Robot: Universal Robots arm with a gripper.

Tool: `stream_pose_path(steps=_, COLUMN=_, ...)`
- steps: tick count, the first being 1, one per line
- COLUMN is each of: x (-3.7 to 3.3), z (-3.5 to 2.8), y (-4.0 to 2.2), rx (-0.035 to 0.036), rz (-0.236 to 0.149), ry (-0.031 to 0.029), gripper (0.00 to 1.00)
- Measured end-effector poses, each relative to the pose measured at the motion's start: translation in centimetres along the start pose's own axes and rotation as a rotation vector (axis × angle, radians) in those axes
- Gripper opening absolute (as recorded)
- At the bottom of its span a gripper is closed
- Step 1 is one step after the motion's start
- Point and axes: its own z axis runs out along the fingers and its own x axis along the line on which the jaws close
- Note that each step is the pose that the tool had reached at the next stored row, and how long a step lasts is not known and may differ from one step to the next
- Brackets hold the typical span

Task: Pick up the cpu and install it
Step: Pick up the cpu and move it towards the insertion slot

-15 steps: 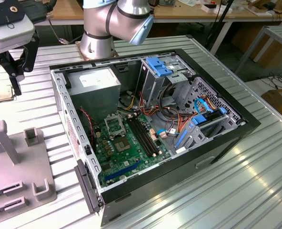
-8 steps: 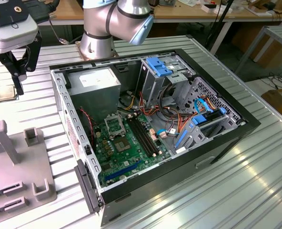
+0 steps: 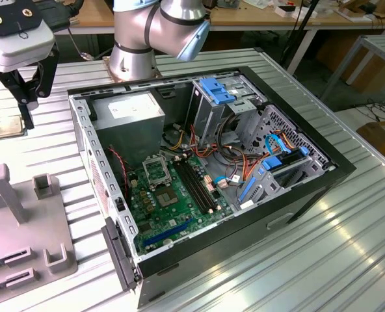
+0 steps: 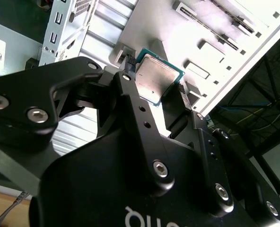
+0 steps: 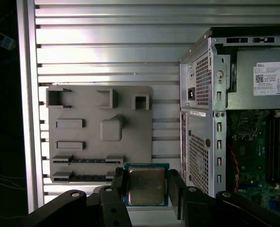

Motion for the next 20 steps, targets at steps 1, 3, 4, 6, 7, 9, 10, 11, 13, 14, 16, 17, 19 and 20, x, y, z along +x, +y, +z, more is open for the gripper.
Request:
stream_pose_path(steps=1, x=-0.03, z=0.00, y=0.00, rx=0.0000, rz=0.000, ry=0.0000, gripper=0.47)
stream_pose_path(steps=3, x=-0.07, z=0.00, y=0.00, rx=0.0000, rz=0.000, ry=-0.0001, gripper=0.47)
stream_pose_path(steps=4, x=-0.10, z=0.00, y=0.00, rx=0.0000, rz=0.000, ry=0.0000, gripper=0.47)
stream_pose_path(steps=6, x=-0.14, z=0.00, y=0.00, rx=0.0000, rz=0.000, ry=-0.0001, gripper=0.47)
stream_pose_path(steps=7, x=-0.17, z=0.00, y=0.00, rx=0.0000, rz=0.000, ry=0.0000, gripper=0.47)
stream_pose_path(steps=9, x=-0.21, z=0.00, y=0.00, rx=0.0000, rz=0.000, ry=0.0000, gripper=0.47)
stream_pose_path(steps=10, x=-0.24, z=0.00, y=0.00, rx=-0.0001, rz=0.000, ry=0.0000, gripper=0.47)
stream_pose_path(steps=11, x=-0.25, z=0.00, y=0.00, rx=0.0000, rz=0.000, ry=0.0000, gripper=0.47)
stream_pose_path(steps=13, x=-0.30, z=0.00, y=0.00, rx=0.0000, rz=0.000, ry=0.0000, gripper=0.47)
stream_pose_path(steps=14, x=-0.33, z=0.00, y=0.00, rx=0.0000, rz=0.000, ry=0.0000, gripper=0.47)
stream_pose_path(steps=16, x=-0.36, z=0.00, y=0.00, rx=0.0000, rz=0.000, ry=0.0000, gripper=0.47)
stream_pose_path(steps=17, x=-0.39, z=0.00, y=0.00, rx=0.0000, rz=0.000, ry=0.0000, gripper=0.47)
stream_pose_path(steps=19, x=-0.42, z=0.00, y=0.01, rx=0.0000, rz=0.000, ry=0.0000, gripper=0.47)
stream_pose_path(steps=20, x=-0.44, z=0.00, y=0.00, rx=0.0000, rz=0.000, ry=-0.0001, gripper=0.47)
